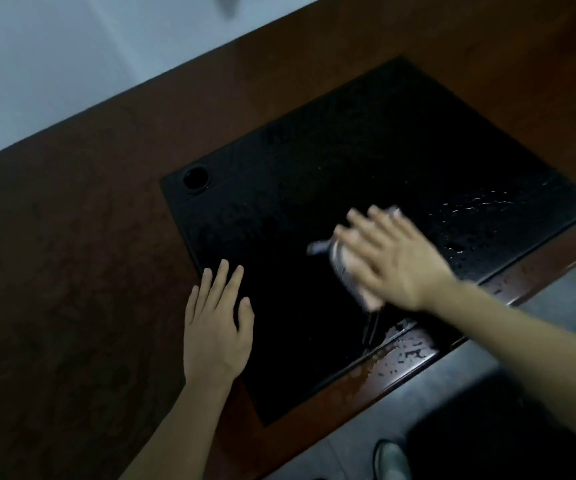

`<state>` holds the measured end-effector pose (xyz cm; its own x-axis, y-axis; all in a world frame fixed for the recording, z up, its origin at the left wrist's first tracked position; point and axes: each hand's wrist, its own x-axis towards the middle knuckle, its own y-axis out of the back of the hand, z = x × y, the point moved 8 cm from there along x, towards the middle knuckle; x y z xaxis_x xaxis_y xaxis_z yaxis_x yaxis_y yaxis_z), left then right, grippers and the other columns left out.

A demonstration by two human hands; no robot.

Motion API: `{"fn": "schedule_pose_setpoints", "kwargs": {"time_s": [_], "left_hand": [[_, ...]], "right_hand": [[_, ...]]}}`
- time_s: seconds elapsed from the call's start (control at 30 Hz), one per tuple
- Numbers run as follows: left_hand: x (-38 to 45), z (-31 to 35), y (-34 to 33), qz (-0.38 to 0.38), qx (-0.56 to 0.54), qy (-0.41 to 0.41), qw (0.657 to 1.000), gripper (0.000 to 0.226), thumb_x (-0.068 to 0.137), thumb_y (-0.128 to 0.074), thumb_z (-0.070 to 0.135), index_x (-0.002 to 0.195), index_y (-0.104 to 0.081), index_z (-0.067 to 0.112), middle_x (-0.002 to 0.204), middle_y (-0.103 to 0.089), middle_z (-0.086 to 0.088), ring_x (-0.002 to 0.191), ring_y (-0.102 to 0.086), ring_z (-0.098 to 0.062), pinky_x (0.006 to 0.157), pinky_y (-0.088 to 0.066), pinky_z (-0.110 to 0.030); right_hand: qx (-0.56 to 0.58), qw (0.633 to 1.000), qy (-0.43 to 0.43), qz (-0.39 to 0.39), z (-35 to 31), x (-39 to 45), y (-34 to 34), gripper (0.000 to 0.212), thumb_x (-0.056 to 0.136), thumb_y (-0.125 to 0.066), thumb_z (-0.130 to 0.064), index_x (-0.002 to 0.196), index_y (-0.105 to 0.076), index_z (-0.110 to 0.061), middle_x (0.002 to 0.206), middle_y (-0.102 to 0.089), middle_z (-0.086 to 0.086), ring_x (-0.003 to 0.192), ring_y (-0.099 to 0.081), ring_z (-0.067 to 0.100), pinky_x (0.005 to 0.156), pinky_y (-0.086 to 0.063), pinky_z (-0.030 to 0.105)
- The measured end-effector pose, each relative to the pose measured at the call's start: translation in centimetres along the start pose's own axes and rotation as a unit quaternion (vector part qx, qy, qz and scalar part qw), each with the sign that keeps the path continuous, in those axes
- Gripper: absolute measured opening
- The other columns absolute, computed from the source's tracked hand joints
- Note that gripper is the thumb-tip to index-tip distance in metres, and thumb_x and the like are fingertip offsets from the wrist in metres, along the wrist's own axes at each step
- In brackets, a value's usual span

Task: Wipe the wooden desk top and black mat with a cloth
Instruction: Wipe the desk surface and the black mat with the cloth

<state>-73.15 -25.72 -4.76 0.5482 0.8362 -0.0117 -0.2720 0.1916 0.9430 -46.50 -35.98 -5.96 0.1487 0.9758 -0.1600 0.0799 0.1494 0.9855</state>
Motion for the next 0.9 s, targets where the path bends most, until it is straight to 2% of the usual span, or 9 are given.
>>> {"fn": "schedule_pose_setpoints", "kwargs": {"time_s": [0.1,0.2,0.33,0.47,0.6,0.7,0.77,0.83,0.9], "left_hand": [[0.0,0.1,0.1,0.006,-0.004,0.000,1.000,0.060,0.101,-0.018,0.049,0.156,-0.033,0.030,0.164,-0.017,0.013,0.154,-0.004,-0.008,0.126,-0.006,-0.034],[0.1,0.1,-0.1,0.002,-0.001,-0.005,1.000,0.060,0.101,-0.018,0.049,0.156,-0.033,0.030,0.164,-0.017,0.013,0.154,-0.004,-0.008,0.125,-0.006,-0.034],[0.0,0.4,0.2,0.005,-0.002,-0.007,1.000,0.061,0.102,-0.021,0.047,0.158,-0.027,0.026,0.166,-0.019,0.009,0.154,-0.004,-0.010,0.126,-0.009,-0.041],[-0.4,0.7,0.4,0.010,0.000,-0.024,1.000,0.062,0.101,-0.021,0.045,0.159,-0.026,0.023,0.165,-0.021,0.007,0.155,-0.006,-0.013,0.126,-0.011,-0.044],[-0.4,0.9,0.6,0.015,0.005,-0.040,0.999,0.063,0.101,-0.017,0.046,0.158,-0.027,0.023,0.165,-0.022,0.006,0.154,-0.008,-0.012,0.126,-0.011,-0.044],[-0.2,1.0,0.5,0.015,0.010,-0.047,0.999,0.062,0.101,-0.017,0.046,0.158,-0.028,0.024,0.164,-0.023,0.008,0.154,-0.009,-0.012,0.126,-0.010,-0.043],[-0.3,0.7,0.4,0.018,0.011,-0.043,0.999,0.061,0.102,-0.018,0.046,0.157,-0.030,0.025,0.164,-0.025,0.008,0.154,-0.010,-0.013,0.125,-0.009,-0.042],[-0.4,0.7,0.4,0.014,0.011,-0.036,0.999,0.059,0.102,-0.019,0.045,0.157,-0.030,0.025,0.164,-0.025,0.009,0.154,-0.009,-0.013,0.125,-0.007,-0.042],[-0.4,0.9,0.3,0.007,0.017,-0.028,0.999,0.058,0.103,-0.022,0.044,0.157,-0.031,0.026,0.164,-0.025,0.008,0.154,-0.009,-0.013,0.125,-0.006,-0.043]], "right_hand": [[0.053,0.984,-0.169,0.003,6.2,3.1,1.1,0.070,0.097,-0.007,-0.064,0.161,-0.008,-0.037,0.171,-0.008,0.002,0.156,-0.003,0.031,0.125,-0.003,0.050],[0.070,0.966,-0.249,-0.009,5.5,4.0,1.1,0.064,0.102,-0.008,-0.058,0.162,0.001,-0.035,0.171,0.004,0.001,0.156,0.008,0.030,0.124,0.005,0.053],[0.037,0.987,-0.153,0.005,-2.8,0.8,0.7,0.070,0.098,-0.002,-0.055,0.162,-0.011,-0.029,0.170,-0.011,0.007,0.155,-0.006,0.038,0.122,-0.003,0.059],[0.031,0.999,-0.006,0.010,-9.0,-6.3,-0.7,0.063,0.105,-0.022,-0.055,0.161,-0.026,-0.027,0.166,-0.026,0.008,0.153,-0.020,0.038,0.122,-0.015,0.060],[0.007,0.998,0.059,-0.026,-5.6,-7.4,-1.6,0.065,0.102,-0.026,-0.062,0.160,-0.028,-0.030,0.165,-0.030,0.007,0.152,-0.025,0.037,0.121,-0.019,0.056],[0.010,0.999,-0.054,0.003,1.6,-3.9,-0.1,0.066,0.100,-0.021,-0.059,0.158,-0.029,-0.030,0.162,-0.035,0.010,0.148,-0.031,0.041,0.119,-0.023,0.057],[0.063,0.987,-0.150,0.003,4.9,-1.8,0.4,0.066,0.100,-0.012,-0.060,0.161,-0.012,-0.035,0.169,-0.015,0.005,0.155,-0.010,0.036,0.123,-0.007,0.054],[0.100,0.968,-0.230,-0.007,5.2,-1.0,0.2,0.064,0.103,-0.009,-0.059,0.162,-0.004,-0.035,0.171,0.000,0.002,0.156,0.006,0.031,0.123,0.005,0.053],[0.085,0.969,-0.230,0.016,2.6,-1.3,0.3,0.065,0.102,-0.008,-0.056,0.163,-0.006,-0.032,0.171,-0.003,0.005,0.156,0.003,0.034,0.123,0.004,0.055]]}}
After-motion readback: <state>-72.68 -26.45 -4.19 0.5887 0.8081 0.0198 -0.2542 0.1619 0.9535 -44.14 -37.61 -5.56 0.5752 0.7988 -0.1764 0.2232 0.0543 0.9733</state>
